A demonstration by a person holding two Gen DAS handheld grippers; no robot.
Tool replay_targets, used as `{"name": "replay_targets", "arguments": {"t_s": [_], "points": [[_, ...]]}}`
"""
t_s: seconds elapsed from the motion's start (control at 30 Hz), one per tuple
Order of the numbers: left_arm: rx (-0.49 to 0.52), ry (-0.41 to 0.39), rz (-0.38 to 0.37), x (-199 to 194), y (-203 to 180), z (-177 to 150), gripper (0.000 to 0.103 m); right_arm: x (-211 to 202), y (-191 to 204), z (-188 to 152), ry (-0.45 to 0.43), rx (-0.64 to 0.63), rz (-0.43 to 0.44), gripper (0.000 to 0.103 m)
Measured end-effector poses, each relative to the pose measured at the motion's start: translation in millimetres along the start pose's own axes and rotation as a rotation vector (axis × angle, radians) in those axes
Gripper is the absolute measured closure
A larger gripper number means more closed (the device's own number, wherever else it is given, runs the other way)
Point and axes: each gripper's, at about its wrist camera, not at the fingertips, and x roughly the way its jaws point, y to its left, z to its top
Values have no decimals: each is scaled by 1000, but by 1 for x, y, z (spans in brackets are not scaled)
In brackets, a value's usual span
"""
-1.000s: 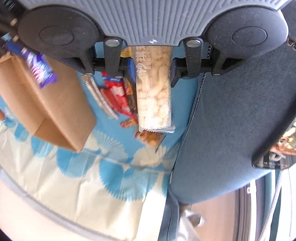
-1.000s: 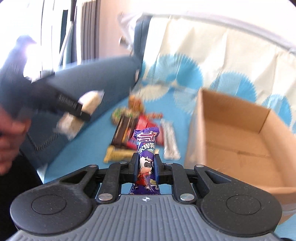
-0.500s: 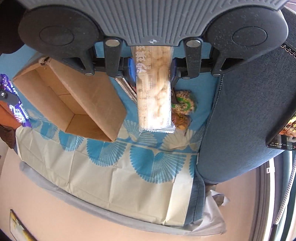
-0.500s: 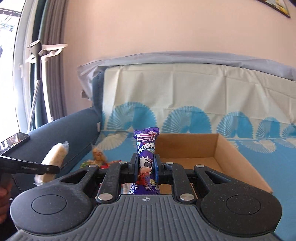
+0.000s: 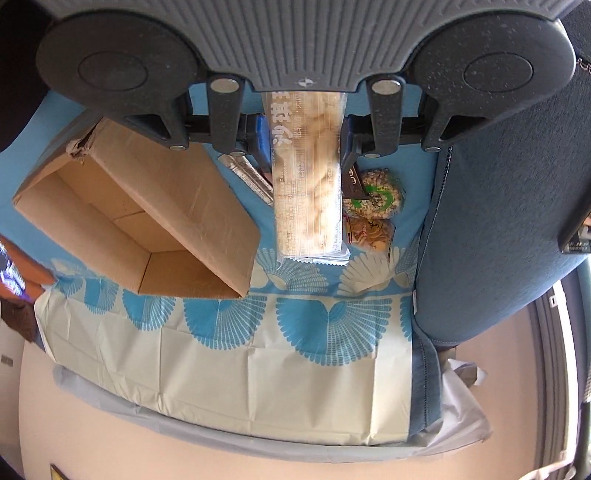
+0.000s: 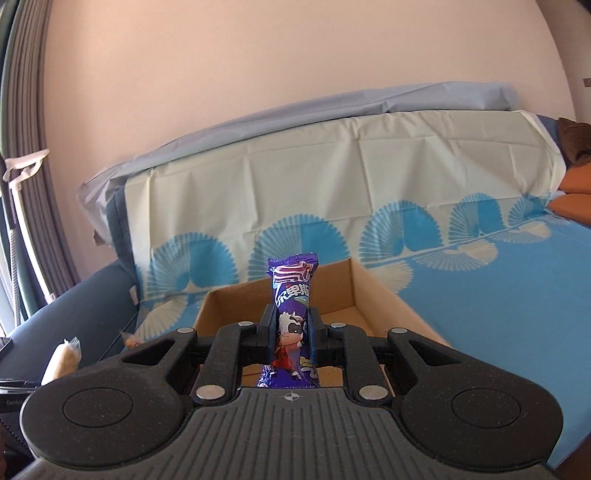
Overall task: Organize snacks
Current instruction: 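Carry the purple candy bar over the box with the right tool while the left tool carries the cracker pack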
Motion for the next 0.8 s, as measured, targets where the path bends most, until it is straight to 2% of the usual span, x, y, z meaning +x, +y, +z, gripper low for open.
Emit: {"name": "replay_targets", "arguments": {"t_s": [0.13,0.33,0.43,0.53,0.8], "points": [[4,22,27,6,-5,2,63,6,-23,2,-9,29,-14,86],[-78,84,46,11,-12,8,63,39,-42,13,-37,-3,1,86],[-96,98,47,15,-26,20,63,58,-60,7,-15,95,10,86],[-105,86,23,17,-48,41,63,65,-65,4,-21,147,23,86],[-87,16,-73,26,-120,97,63,70,-56,2,-23,78,84,86]]}}
